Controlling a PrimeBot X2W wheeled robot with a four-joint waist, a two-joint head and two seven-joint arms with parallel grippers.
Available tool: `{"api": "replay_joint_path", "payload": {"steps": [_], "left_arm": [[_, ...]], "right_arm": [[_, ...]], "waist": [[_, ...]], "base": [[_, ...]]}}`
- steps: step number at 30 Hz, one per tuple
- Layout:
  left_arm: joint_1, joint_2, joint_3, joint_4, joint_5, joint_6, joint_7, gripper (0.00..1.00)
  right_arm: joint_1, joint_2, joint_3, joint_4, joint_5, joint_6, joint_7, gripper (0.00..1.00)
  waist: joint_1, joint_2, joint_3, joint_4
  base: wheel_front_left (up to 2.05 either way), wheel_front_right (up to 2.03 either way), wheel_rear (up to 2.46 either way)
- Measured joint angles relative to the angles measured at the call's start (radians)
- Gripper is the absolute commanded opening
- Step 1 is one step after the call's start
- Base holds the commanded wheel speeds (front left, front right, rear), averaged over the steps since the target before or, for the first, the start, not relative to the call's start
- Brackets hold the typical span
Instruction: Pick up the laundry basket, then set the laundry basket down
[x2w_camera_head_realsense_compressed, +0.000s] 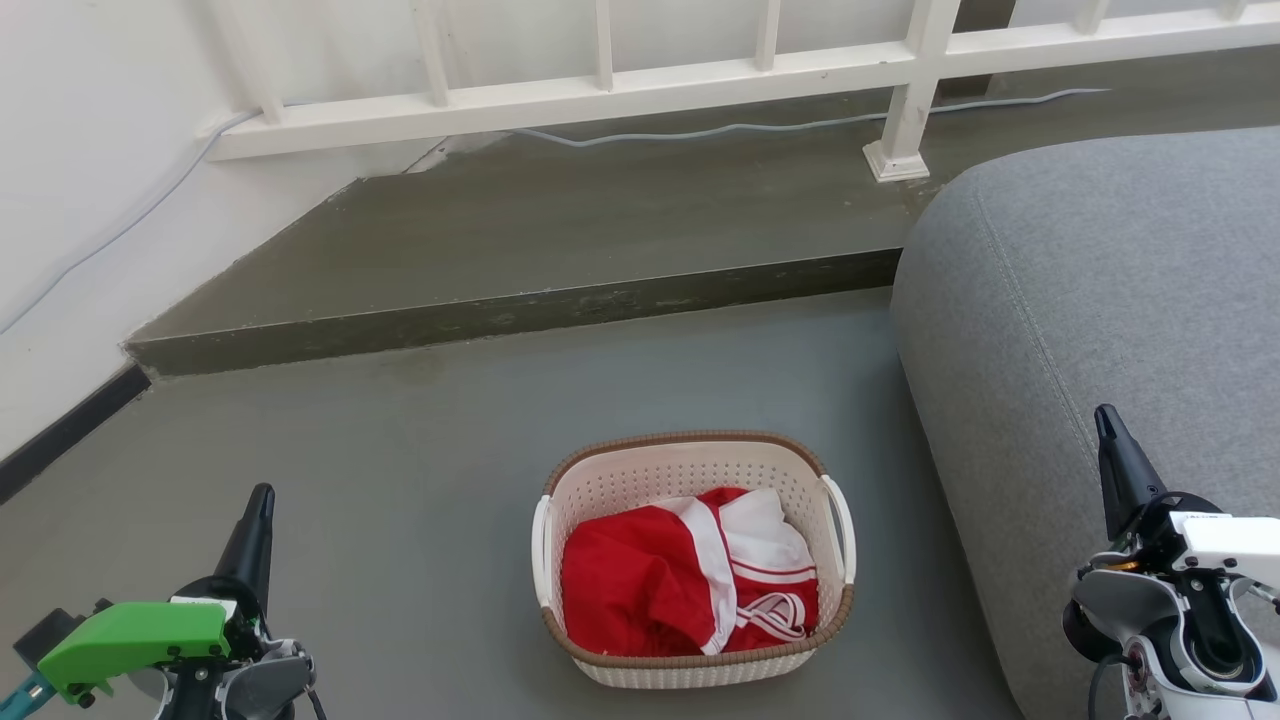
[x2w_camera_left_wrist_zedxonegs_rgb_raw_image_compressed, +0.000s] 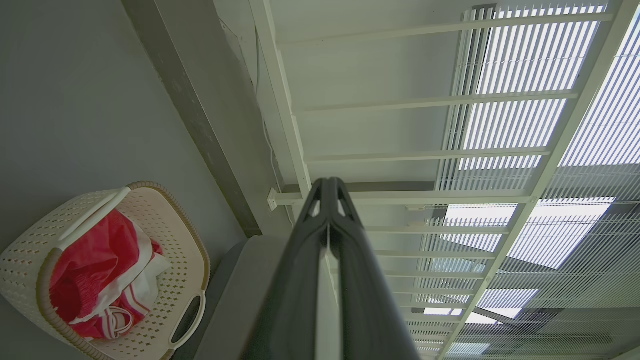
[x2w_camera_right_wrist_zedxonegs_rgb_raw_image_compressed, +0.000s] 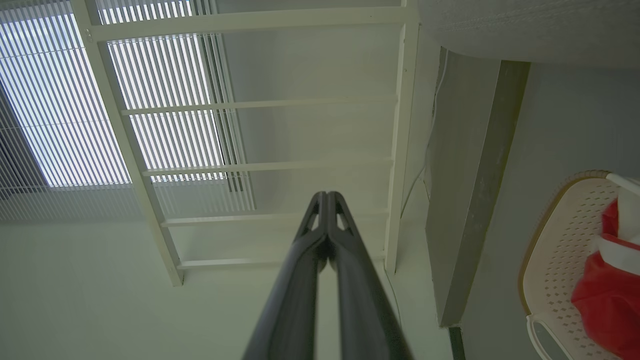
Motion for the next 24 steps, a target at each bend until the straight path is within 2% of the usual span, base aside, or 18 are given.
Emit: {"api": "replay_joint_path", "payload": {"steps": [24], "left_arm": [[0.0, 0.0, 0.001, -0.001, 0.0, 0.0, 0.0, 0.0]], "right_arm": [[0.0, 0.0, 0.0, -0.001, 0.0, 0.0, 0.0, 0.0]], "waist": [[0.0, 0.0, 0.0, 0.0]], "base": [[0.0, 0.0, 0.0]]}}
